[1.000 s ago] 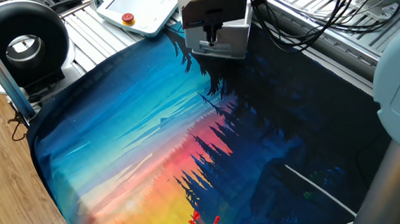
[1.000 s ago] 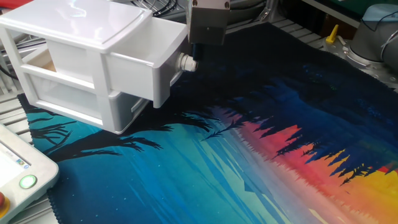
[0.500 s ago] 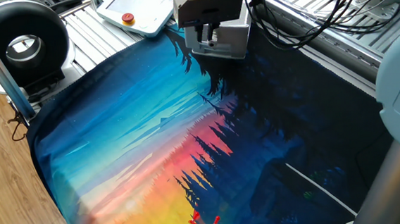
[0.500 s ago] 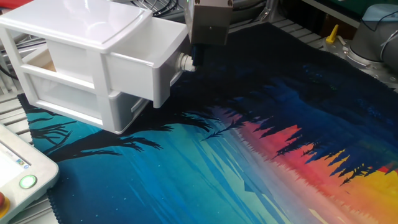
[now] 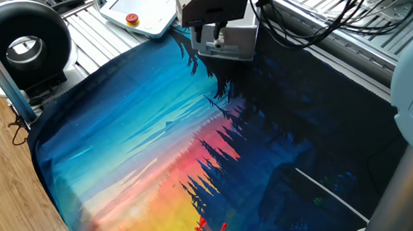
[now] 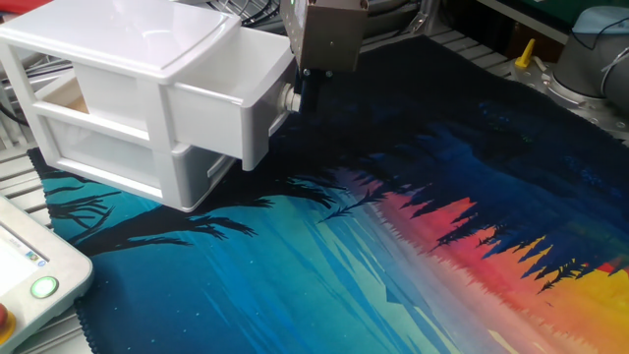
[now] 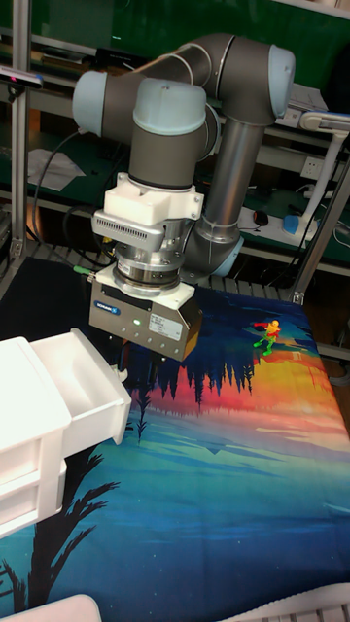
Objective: Grasp the handle and close the drawer
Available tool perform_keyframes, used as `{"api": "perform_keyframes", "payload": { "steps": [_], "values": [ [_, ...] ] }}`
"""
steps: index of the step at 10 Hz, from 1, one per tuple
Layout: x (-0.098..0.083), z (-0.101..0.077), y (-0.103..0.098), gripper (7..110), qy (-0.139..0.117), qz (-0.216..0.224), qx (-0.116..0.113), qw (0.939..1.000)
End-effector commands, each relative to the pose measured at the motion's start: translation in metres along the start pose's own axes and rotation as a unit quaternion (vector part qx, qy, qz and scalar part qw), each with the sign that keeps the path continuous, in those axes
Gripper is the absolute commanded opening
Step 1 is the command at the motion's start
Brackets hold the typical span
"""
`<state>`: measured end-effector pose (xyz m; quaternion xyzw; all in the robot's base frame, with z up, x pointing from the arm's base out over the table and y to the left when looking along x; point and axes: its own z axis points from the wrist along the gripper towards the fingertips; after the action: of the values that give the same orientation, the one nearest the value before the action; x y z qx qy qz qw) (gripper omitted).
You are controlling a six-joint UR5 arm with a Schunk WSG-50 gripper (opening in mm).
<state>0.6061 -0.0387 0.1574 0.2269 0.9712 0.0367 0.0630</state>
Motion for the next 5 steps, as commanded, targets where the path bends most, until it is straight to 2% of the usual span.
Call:
{"api": "perform_keyframes", "payload": {
  "steps": [1,2,4,5],
  "values": [
    [0.003,-0.001,0.004,44,0.007,0.005,-0.009,0.9999],
    [0.004,-0.001,0.005,44,0.009,0.009,-0.011,0.9999],
    [0.011,-0.002,0.015,44,0.024,0.032,-0.031,0.9987],
    [0.012,-0.002,0.016,44,0.026,0.033,-0.032,0.9986]
  ]
}}
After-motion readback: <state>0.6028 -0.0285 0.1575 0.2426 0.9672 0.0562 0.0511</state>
